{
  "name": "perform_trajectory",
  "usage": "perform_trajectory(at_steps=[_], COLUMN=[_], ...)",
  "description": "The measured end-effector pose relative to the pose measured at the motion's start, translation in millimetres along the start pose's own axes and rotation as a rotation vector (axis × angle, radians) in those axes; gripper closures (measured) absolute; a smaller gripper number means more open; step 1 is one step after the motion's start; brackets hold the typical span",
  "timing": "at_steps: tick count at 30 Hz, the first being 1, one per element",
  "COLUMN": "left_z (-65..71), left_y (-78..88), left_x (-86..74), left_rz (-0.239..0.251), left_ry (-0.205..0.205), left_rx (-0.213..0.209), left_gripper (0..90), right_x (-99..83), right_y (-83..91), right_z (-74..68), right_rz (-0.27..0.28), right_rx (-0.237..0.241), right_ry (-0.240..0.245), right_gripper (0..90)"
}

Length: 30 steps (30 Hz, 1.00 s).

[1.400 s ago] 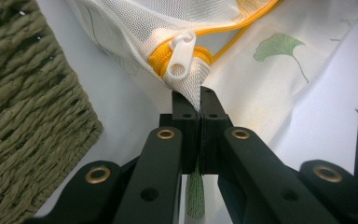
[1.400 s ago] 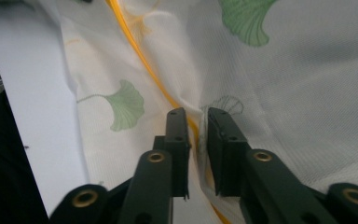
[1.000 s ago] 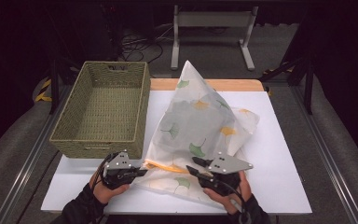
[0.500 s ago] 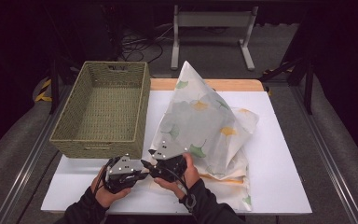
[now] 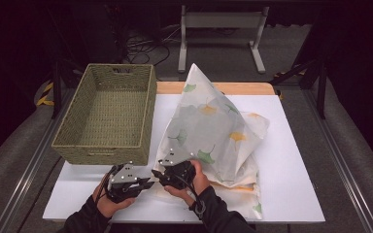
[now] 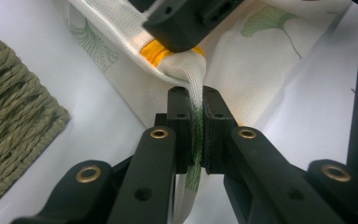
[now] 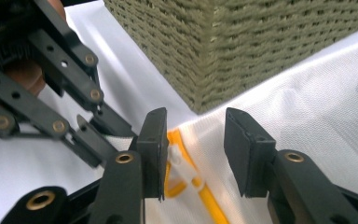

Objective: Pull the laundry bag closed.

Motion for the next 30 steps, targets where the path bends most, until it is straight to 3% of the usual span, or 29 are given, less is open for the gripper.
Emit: perform_trajectory(at_steps=[3, 9, 14, 16, 18, 19, 21, 24, 28, 30], left_z=[-1.9, -9.7, -15.3, -17.3, -19.3, -20.0, -20.7, -20.9, -17.4, -16.2], left_y=[2.1, 5.7, 7.7, 8.2, 8.0, 7.4, 8.7, 10.5, 10.2, 10.4], left_x=[-0.9, -0.5, 5.9, 8.0, 8.1, 8.1, 8.6, 9.5, 8.7, 7.7], left_rz=[0.003, 0.039, 0.092, 0.106, 0.100, 0.101, 0.118, 0.114, 0.084, 0.083], left_ry=[0.002, 0.059, 0.111, 0.136, 0.127, 0.135, 0.147, 0.123, 0.084, 0.088], left_rx=[0.007, -0.004, -0.027, -0.031, -0.041, -0.039, -0.060, -0.039, -0.027, -0.035], left_gripper=[80.4, 65.7, 53.7, 53.6, 63.5, 63.5, 72.1, 87.5, 88.8, 88.9], right_x=[-2.5, -9.2, -10.9, -10.9, -10.9, -11.0, -11.3, -11.6, -11.7, -11.8], right_y=[1.3, 3.1, 0.5, 0.2, 0.1, 0.1, -0.1, -0.3, -0.3, -0.5], right_z=[-0.5, -1.5, -2.2, -2.1, -1.9, -1.8, -1.5, -1.4, -2.6, -2.4], right_rz=[-0.006, -0.028, -0.035, -0.036, -0.035, -0.035, -0.035, -0.035, -0.035, -0.032], right_rx=[0.013, 0.040, 0.046, 0.042, 0.042, 0.041, 0.039, 0.039, 0.045, 0.049], right_ry=[0.009, 0.057, 0.075, 0.078, 0.079, 0.081, 0.084, 0.084, 0.084, 0.078], right_gripper=[65.0, 75.3, 77.1, 78.0, 78.5, 78.6, 79.0, 79.0, 78.0, 77.8])
Point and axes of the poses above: each handheld gripper's, and its own axes: y roughly backward along the jaws, x roughly out of its top, z roughly to its right, the point moved 6 cm from there along -y, roughly forward along the jaws, and after that the axes turned 3 degrees about -x, right-handed, at the moved point
